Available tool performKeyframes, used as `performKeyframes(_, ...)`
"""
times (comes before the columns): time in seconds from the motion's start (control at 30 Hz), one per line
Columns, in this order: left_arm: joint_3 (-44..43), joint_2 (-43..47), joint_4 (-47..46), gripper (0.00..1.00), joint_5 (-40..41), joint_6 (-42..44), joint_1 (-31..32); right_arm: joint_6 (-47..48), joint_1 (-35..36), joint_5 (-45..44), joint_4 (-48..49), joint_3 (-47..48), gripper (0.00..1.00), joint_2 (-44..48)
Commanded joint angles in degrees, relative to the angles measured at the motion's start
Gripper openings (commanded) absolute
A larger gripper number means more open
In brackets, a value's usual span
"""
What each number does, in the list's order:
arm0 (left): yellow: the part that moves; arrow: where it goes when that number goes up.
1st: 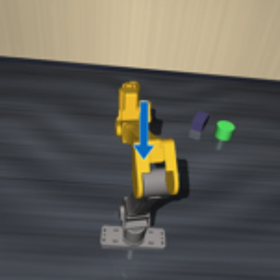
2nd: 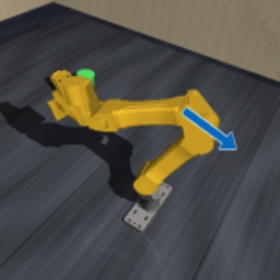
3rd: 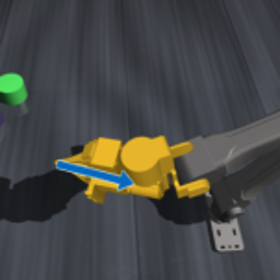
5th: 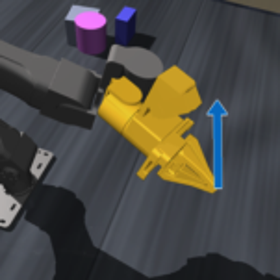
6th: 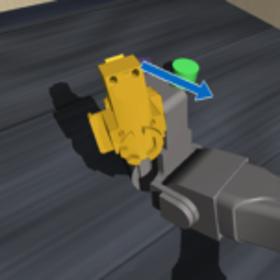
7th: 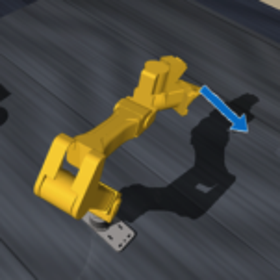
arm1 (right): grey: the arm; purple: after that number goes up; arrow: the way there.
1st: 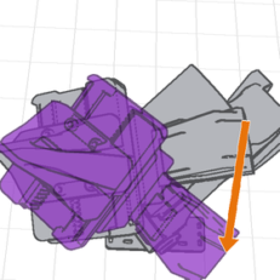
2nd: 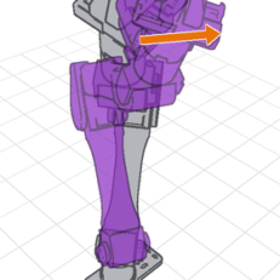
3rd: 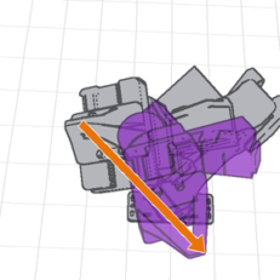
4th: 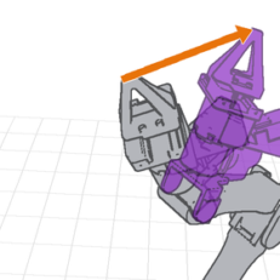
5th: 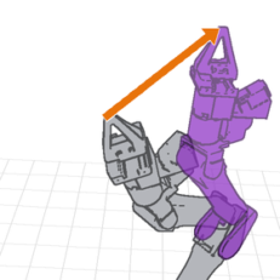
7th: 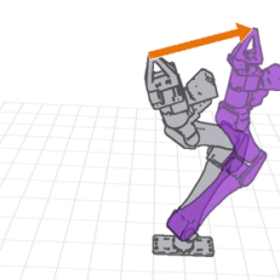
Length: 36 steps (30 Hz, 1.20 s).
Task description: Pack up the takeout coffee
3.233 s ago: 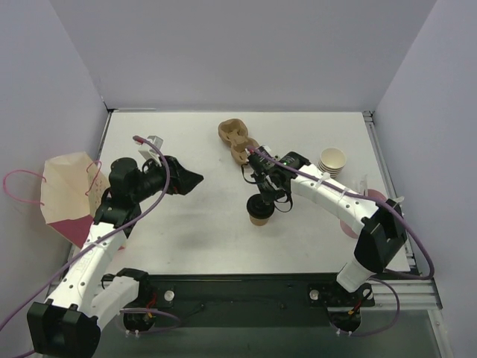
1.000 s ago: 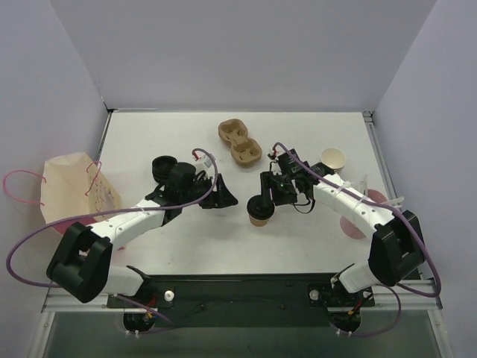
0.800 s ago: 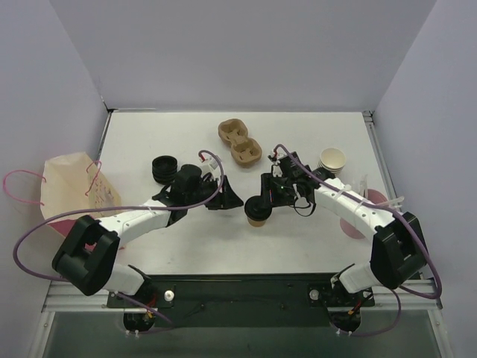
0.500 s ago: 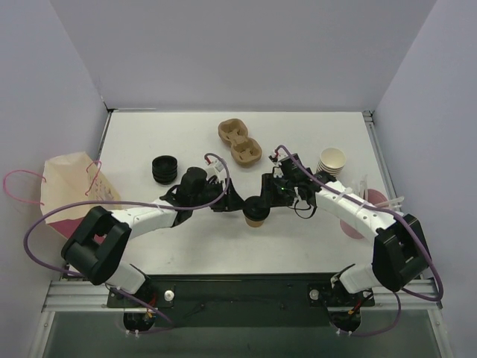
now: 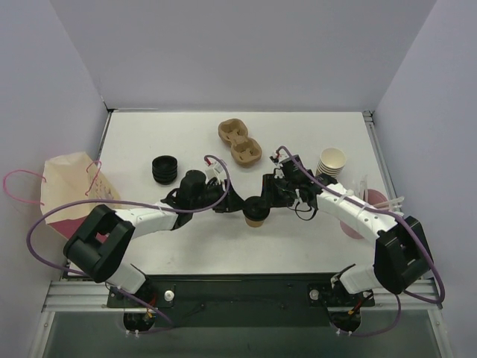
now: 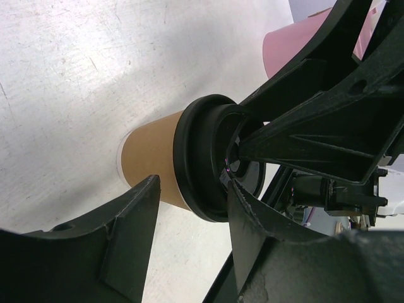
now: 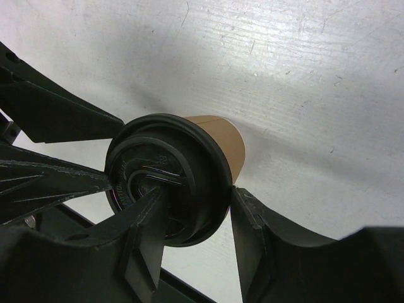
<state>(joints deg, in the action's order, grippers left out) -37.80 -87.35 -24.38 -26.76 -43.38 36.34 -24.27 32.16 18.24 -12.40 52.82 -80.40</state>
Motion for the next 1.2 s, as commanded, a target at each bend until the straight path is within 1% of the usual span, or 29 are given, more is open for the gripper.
performKeyframes(0.0,2.47,-0.36,0.3,0.55,1.19,0.92,0.49,0.37,0.18,-2.33,-4.03,-2.63,0.41,-0.11)
performKeyframes(0.1,3.78,-0.36,0.65,0.53,2.23,1.27,0.66,0.28,0.18,-2.94,-3.33,-3.77,0.41,-0.28)
performKeyframes(0.23,6.16,-1.15,1.53,0.47,4.35,2.42,0.75,0.02,0.09,-3.12,-1.93,-5.7,0.41,-0.28)
performKeyframes(0.43,9.32,-2.74,1.53,0.46,8.39,2.59,0.84,0.01,0.09,-3.74,-0.69,-7.64,0.41,-1.33)
performKeyframes(0.67,12.57,-2.65,0.74,0.46,10.24,2.86,1.37,0.1,0.09,-5.75,0.62,-10.8,0.4,-0.64)
performKeyframes(0.83,14.33,-3.35,-1.1,0.46,10.68,1.89,2.24,-0.78,0.09,-5.5,5.36,-15.8,0.38,-0.11)
performKeyframes(1.03,13.72,-3.53,-1.2,0.46,9.89,1.45,2.6,-1.48,0.09,-4.53,6.69,-15.91,0.37,-0.11)
performKeyframes(1.17,10.39,-0.38,2.22,0.46,8.57,1.89,2.6,-1.57,0.01,-3.92,4.59,-11.88,0.37,1.65)
